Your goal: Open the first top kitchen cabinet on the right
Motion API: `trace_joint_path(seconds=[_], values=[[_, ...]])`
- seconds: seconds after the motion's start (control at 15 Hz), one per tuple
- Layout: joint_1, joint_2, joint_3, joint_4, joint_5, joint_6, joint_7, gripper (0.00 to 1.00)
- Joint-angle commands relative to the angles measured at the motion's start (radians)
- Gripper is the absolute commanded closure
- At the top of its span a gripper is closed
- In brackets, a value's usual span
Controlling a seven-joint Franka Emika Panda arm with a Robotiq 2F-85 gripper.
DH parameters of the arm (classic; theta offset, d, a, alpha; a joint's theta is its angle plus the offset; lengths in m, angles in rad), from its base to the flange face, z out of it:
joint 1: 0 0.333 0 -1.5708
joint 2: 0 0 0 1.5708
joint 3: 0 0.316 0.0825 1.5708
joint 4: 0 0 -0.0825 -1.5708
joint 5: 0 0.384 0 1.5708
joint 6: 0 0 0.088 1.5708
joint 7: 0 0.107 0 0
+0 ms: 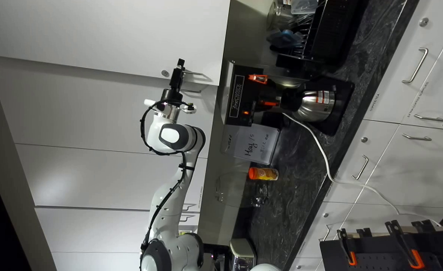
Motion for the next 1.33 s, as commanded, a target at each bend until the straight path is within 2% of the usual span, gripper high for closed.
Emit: trace_joint_path(seconds=[0.0, 0.33, 0.47, 0.6, 0.93, 1.13, 1.27], values=[[0.052, -0.012, -0.157, -0.090, -0.007, -0.048, -0.027, 0.00], [0.070, 0.026, -0.164, -0.108, -0.009, -0.029, -0.050, 0.00], [0.079, 0.044, -0.168, -0.116, -0.011, -0.018, -0.063, 0.26], [0.098, 0.059, -0.177, -0.126, -0.012, -0.008, -0.072, 0.35], [0.165, 0.106, -0.214, -0.154, -0.020, 0.006, -0.099, 0.72], [0.208, 0.141, -0.241, -0.173, -0.025, 0.018, -0.116, 0.89], [0.233, 0.166, -0.259, -0.186, -0.030, 0.026, -0.127, 0.91]])
